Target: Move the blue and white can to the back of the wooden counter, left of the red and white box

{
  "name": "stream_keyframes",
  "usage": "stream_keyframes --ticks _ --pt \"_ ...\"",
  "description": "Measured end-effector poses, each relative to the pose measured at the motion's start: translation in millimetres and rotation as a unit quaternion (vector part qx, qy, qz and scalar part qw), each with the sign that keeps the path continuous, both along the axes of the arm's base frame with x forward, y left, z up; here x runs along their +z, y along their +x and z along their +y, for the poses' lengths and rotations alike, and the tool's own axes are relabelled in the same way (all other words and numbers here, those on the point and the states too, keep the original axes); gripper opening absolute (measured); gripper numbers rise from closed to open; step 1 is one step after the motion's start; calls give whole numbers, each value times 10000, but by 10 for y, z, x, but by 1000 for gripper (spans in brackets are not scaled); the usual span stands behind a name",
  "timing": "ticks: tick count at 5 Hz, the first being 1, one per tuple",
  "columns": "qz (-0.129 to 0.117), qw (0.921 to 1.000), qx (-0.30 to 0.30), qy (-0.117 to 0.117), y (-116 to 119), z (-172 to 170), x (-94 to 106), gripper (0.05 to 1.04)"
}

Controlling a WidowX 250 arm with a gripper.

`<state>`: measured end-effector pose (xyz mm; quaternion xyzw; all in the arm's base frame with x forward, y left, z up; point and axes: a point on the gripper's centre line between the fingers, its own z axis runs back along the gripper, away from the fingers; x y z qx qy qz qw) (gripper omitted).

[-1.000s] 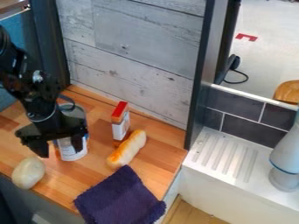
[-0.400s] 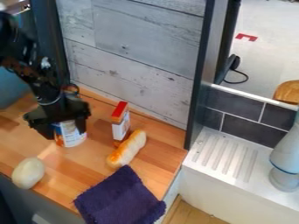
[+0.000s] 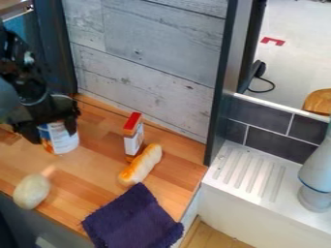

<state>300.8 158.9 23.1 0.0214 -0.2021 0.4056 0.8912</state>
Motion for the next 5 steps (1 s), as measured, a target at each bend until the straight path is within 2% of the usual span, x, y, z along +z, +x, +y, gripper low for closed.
stream_keyframes --ticks 2,3,4,5 --pt "27 9998 215 23 -4 34 -13 1001" --pt "122 9998 173 23 -28 29 -23 1001" --pt "530 9982 -226 -190 -30 -19 45 1001" --pt "561 9979 -259 -216 -34 -27 47 1001"
